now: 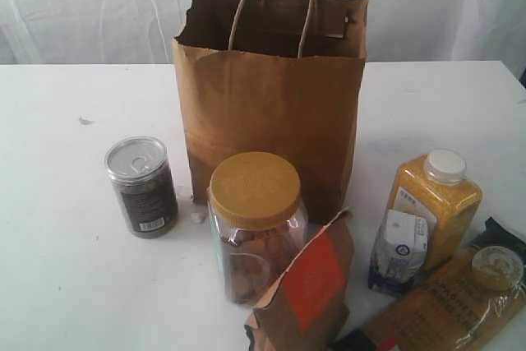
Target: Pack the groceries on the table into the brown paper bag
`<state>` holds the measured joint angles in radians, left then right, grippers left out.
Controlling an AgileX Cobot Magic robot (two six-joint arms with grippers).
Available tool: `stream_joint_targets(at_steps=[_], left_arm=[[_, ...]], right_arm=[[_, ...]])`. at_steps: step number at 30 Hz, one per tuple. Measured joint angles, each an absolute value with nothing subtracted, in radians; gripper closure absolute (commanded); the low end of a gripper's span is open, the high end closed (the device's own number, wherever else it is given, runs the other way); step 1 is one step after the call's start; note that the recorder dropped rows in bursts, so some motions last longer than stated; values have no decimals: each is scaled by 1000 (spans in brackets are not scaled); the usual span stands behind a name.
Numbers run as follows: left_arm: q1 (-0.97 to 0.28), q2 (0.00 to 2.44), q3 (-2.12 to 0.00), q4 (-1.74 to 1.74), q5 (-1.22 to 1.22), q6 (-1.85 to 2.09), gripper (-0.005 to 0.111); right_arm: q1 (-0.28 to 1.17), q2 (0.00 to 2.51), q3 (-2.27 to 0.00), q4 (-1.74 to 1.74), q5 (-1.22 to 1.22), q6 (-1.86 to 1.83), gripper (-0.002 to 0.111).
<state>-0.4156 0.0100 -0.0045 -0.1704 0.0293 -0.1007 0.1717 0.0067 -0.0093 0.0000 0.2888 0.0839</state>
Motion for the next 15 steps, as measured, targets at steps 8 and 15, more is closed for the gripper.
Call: stream_joint_targets(at_steps=[8,15], left_arm=[[-373,5,-4,-190,36,-101,107],[-373,5,-4,-190,44,-86,107]], right_arm=[[172,7,-9,0,289,84,108],[172,7,-9,0,289,84,108]])
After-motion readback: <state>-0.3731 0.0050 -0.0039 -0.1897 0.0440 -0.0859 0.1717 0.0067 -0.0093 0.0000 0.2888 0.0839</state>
